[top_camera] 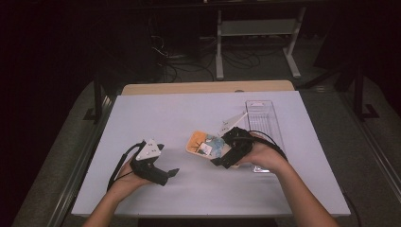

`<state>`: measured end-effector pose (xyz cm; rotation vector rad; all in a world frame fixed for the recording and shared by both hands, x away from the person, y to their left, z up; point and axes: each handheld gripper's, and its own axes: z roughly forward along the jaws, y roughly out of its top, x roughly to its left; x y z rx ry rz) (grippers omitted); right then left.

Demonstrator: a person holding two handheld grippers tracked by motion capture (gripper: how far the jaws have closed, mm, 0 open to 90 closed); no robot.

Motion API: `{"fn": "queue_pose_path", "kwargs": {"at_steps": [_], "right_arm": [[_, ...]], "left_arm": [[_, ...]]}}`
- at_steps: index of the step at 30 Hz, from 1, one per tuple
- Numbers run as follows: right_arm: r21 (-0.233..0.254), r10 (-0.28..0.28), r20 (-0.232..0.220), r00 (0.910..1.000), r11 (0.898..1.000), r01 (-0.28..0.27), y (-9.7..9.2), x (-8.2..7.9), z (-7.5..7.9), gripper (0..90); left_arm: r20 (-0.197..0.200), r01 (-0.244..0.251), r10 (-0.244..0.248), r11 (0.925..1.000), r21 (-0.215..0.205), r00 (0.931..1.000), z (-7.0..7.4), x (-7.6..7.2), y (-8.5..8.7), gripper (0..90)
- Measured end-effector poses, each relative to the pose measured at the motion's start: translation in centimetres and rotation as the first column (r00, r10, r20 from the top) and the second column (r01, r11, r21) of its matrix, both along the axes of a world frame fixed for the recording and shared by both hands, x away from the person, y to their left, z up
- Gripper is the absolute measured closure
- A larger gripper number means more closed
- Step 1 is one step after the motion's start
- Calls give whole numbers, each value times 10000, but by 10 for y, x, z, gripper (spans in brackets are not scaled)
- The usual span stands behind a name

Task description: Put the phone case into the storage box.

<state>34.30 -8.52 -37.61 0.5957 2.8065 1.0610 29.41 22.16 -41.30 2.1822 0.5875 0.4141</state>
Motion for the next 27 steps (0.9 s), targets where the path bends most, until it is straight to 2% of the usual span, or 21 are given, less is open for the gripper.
{"fn": "queue_pose_path", "kwargs": {"at_steps": [4,7,8,9,11,18,19,20,21,23,26,27], "right_arm": [[32,-19,21,10000,10000,19,-1,0,1,99],[51,-25,6,10000,10000,25,0,0,1,98],[43,-41,0,10000,10000,41,0,0,1,98],[43,-41,0,10000,10000,41,0,0,1,98],[24,-26,16,10000,10000,26,1,0,0,99],[-5,-24,-6,10000,10000,24,2,-1,-1,99],[-6,-15,5,10000,10000,15,2,-1,-1,99],[5,-9,12,10000,10000,9,2,-1,-1,99],[-1,-12,16,10000,10000,12,2,-1,-1,99],[-26,-24,30,10000,10000,24,2,-1,-1,99],[-46,-103,-34,9999,9999,103,1,-1,-1,99],[-49,-124,-69,9999,9999,124,2,-1,-1,99]], "left_arm": [[310,139,-145,9998,173,9994,1,-2,-2,0],[503,83,-88,9999,104,9987,1,-3,-3,0],[493,9,-3,9999,-111,9988,0,-5,-5,0],[621,110,-117,9999,112,9980,0,-4,-4,0],[701,149,-164,9996,220,9974,1,-4,-3,0],[1062,200,-227,9995,263,9941,0,-6,-5,0],[1068,107,-114,9999,72,9942,0,-7,-7,0],[1175,183,-217,9994,299,9928,0,-6,-6,0],[1162,147,-160,9998,117,9931,0,-7,-8,0],[1193,127,-143,9998,141,9927,0,-8,-8,0],[1404,230,-303,9983,530,9896,0,-9,-9,0],[1472,214,-276,9988,440,9887,-1,-10,-11,0]]}}
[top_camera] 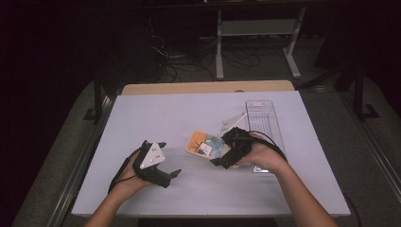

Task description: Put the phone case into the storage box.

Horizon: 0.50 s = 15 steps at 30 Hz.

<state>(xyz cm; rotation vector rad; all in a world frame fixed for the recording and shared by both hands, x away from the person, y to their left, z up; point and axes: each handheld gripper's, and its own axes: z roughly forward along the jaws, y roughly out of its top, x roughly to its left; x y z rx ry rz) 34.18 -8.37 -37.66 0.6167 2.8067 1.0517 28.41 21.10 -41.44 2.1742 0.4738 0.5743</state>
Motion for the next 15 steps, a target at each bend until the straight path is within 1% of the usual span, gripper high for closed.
{"fn": "queue_pose_path", "kwargs": {"at_steps": [1,2,3,7,10,11,12,14,15], "right_arm": [[1,18,8,10000,10000,-18,0,0,0,99],[31,-66,-106,9999,10000,66,0,-1,0,99],[52,-82,-125,9999,10000,82,1,-1,0,99],[-13,-46,-78,10000,10000,46,1,0,-1,99],[-40,-47,-64,10000,10000,47,1,0,-2,99],[-47,-40,-59,10000,10000,40,1,0,-2,99],[-41,-37,-55,10000,10000,37,1,0,-2,99],[-44,-40,-42,10000,10000,40,1,0,-2,99],[-44,-37,-37,10000,10000,37,1,0,-2,99]], "left_arm": [[71,51,-53,9997,242,10000,1,-1,0,0],[160,53,-57,9997,230,9999,0,-1,-1,0],[180,42,-47,9996,295,9998,1,-1,-1,0],[351,93,-113,9983,573,9993,1,-3,-3,0],[484,76,-104,9983,576,9988,0,-4,-5,0],[585,66,-102,9981,612,9982,0,-4,-5,0],[647,18,-53,9985,553,9979,-1,-5,-6,0],[850,58,-140,9954,956,9963,0,-5,-6,0],[929,80,-172,9951,982,9955,0,-5,-6,0]]}}
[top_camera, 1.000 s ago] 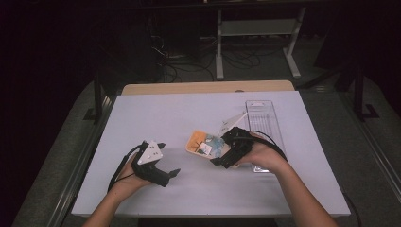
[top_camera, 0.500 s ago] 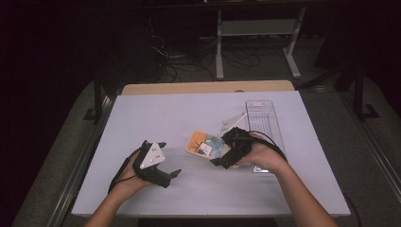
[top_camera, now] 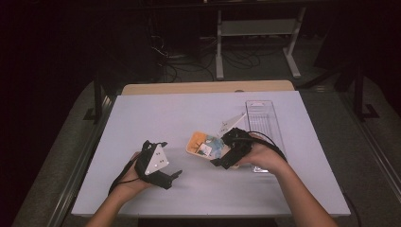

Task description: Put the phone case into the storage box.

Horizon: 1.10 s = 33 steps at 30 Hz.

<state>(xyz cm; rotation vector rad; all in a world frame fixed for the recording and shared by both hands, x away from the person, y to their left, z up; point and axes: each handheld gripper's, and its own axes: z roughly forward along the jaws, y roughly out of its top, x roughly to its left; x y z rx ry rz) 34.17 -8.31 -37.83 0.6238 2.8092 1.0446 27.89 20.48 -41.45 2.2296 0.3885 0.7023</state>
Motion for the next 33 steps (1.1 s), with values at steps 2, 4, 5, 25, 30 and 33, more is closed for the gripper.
{"fn": "queue_pose_path", "kwargs": {"at_steps": [2,4,5,25,30,33], "right_arm": [[48,-24,-49,10000,10000,24,-1,0,0,99],[54,-33,-77,10000,10000,33,-1,0,0,99],[51,-17,-44,10000,10000,17,-1,0,0,99],[-28,111,186,9998,9999,-111,-1,1,0,99],[-55,102,181,9998,9999,-101,-1,1,-1,99],[-33,84,156,9998,10000,-83,0,0,-1,99]], "left_arm": [[93,-31,30,9999,109,10000,0,-1,-1,0],[270,-14,7,9997,256,9996,0,-2,-2,0],[383,-12,-1,9994,350,9993,0,-3,-2,0],[1693,-118,-141,9885,1510,9855,-4,-10,-11,0],[2024,-138,-200,9863,1643,9791,-6,-11,-13,0],[2267,-221,-202,9830,1824,9738,-7,-12,-14,0]]}}
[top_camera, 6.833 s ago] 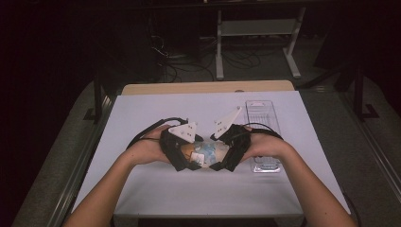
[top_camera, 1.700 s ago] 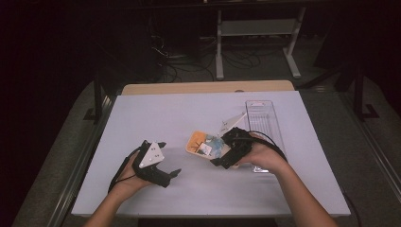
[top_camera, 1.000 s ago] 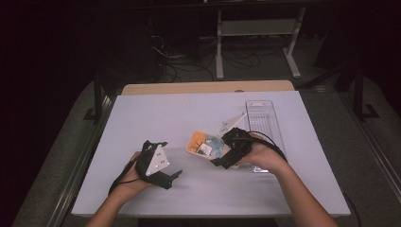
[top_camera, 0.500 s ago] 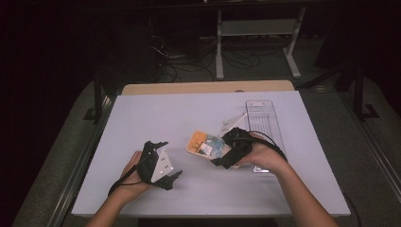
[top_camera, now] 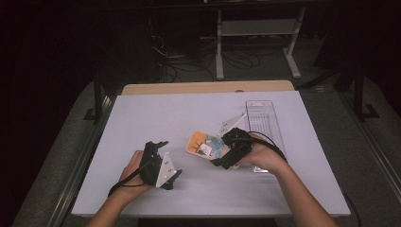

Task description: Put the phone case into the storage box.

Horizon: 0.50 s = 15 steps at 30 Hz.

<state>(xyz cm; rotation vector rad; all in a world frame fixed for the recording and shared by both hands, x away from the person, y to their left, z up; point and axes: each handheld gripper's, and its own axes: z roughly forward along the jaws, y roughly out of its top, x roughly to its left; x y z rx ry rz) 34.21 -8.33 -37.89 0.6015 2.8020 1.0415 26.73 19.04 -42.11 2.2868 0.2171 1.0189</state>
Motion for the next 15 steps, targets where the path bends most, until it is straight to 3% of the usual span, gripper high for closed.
{"fn": "queue_pose_path", "kwargs": {"at_steps": [7,15], "right_arm": [[6,0,17,10000,10000,0,1,0,0,99],[0,-10,22,10000,10000,10,2,-1,-2,99]], "left_arm": [[644,-67,45,9994,327,9979,0,-2,-1,0],[1510,-123,-36,9945,1041,9885,-3,-5,-4,0]]}}
